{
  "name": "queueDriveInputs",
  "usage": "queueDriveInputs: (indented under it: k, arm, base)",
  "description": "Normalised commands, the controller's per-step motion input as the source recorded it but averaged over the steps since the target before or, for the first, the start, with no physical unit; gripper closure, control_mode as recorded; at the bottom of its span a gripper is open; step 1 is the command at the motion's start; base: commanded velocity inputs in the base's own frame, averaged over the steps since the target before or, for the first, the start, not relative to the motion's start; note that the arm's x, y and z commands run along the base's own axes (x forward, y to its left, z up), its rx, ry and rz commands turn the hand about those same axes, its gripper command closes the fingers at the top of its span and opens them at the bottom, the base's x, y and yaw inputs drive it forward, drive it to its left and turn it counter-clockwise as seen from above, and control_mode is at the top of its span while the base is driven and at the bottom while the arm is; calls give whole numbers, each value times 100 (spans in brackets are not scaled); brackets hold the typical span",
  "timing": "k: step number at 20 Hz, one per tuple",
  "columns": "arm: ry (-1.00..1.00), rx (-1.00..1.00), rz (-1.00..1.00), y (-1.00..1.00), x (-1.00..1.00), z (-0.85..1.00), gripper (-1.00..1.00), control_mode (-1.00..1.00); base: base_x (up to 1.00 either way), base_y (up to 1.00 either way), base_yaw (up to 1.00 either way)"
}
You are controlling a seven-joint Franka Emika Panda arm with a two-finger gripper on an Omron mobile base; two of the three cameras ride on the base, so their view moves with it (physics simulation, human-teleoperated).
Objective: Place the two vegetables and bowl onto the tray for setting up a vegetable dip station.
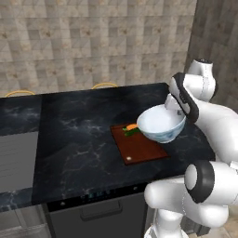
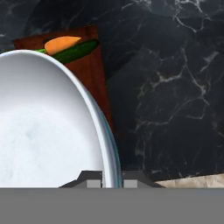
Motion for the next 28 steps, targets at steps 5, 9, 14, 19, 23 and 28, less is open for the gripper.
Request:
queueDriveInputs:
  k: [5, 9, 14, 19, 23, 28]
  arm:
    - [-1, 16, 0, 19, 52, -31, 100, -100]
    - [7, 5, 0, 48, 62, -12, 100, -100]
    - [7, 4, 0, 39, 50, -36, 100, -100]
    - [4, 7, 2, 4, 38, -58, 100, -100]
    - [3, 6, 2, 1, 48, -59, 100, -100]
    - [14, 4, 1, -1, 16, -47, 100, -100]
  base:
    - [0, 0, 0]
    - [0, 0, 0]
    - [0, 0, 0]
    - [0, 0, 0]
    - [0, 0, 0]
    - [0, 0, 0]
